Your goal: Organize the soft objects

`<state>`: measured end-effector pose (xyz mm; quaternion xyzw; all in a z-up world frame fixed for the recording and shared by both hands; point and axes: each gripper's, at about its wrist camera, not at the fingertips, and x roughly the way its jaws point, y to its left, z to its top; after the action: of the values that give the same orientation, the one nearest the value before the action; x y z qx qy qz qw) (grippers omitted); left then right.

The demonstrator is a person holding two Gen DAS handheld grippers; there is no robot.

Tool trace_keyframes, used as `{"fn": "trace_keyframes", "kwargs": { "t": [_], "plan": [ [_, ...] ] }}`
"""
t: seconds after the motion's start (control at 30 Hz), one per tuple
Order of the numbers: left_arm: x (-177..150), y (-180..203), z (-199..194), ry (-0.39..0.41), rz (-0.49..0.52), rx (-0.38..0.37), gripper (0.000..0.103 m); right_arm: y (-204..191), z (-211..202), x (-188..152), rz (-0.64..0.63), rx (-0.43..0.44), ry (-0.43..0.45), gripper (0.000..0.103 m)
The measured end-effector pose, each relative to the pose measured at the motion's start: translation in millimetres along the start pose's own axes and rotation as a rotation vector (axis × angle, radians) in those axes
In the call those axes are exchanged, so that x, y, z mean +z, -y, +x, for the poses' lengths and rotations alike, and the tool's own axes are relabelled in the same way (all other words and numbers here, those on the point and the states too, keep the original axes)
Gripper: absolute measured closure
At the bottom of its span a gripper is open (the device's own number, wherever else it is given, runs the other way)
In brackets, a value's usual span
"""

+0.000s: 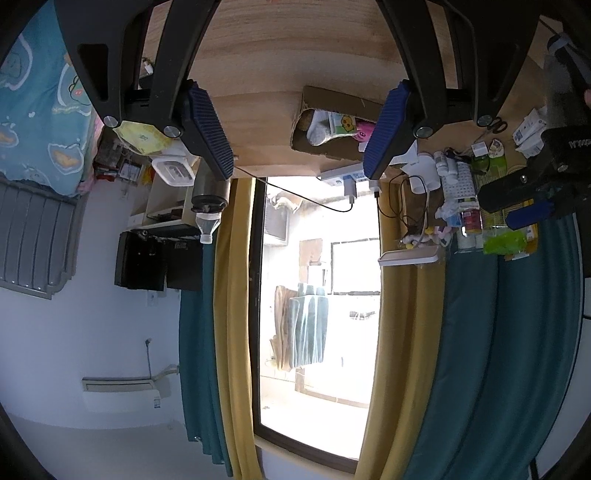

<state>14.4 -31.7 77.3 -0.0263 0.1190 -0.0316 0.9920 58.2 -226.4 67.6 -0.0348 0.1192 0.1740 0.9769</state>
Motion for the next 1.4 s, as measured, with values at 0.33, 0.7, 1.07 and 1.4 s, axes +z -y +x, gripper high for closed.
{"fn": "trace_keyframes", "kwargs": {
  "t": [0.33,0.7,1.07,1.4],
  "plan": [
    [-0.9,0.5,-0.2,-0.002,0.007,0.006,0.006,-0.1,0.7,-0.7,-0.01,0.013,-0.008,0.027],
    [-2.2,-2.2,0.6,-0.005,0.014,0.017,0.006,-2.1,1.7,-0.8,-0.012,0.015,-0.011,0.027],
    [-4.1,-1.4,0.8,-0.012,0.017,0.012,0.006,-2.9,2.0,-1.0,-0.012,0.017,-0.014,0.027],
    [-6.9,-1.9,2.4,-0.019,0.015,0.01,0.006,-3.8,4.7,-4.0,-0.011,0.02,-0.02,0.027]
  ]
}}
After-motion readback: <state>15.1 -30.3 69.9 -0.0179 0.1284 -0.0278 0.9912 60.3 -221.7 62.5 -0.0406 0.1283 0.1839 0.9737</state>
